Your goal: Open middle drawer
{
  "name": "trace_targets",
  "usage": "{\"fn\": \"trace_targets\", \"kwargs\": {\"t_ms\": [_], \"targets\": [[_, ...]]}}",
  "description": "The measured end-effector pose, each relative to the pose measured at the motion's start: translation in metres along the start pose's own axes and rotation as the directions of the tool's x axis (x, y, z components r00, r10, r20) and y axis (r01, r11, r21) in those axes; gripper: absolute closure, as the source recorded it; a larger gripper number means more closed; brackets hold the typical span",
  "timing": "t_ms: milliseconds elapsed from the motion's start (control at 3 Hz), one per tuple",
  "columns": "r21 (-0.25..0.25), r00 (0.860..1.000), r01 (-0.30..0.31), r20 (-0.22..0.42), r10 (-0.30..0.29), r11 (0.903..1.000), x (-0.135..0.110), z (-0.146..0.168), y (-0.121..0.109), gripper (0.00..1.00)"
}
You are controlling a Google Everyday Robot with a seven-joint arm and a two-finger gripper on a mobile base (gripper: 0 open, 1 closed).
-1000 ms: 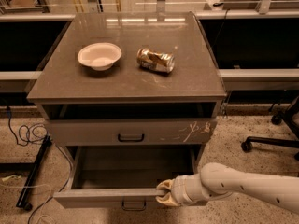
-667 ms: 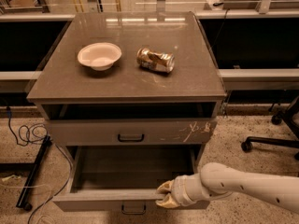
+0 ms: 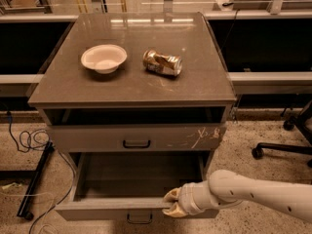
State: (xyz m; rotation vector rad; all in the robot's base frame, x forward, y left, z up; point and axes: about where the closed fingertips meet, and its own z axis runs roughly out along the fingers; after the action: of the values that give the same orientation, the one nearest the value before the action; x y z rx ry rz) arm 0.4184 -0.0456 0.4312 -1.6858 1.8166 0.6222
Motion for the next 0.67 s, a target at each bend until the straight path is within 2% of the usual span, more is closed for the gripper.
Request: {"fn": "trace_targets", "kwargs": {"t_ms": [333, 667], "targets": [[0.0, 1.0, 0.0, 0.0, 0.0, 1.0, 0.0, 0.0, 0.0, 0.08], [0.0, 1.0, 0.0, 0.0, 0.0, 1.0, 0.0, 0.0, 0.0, 0.0]]}}
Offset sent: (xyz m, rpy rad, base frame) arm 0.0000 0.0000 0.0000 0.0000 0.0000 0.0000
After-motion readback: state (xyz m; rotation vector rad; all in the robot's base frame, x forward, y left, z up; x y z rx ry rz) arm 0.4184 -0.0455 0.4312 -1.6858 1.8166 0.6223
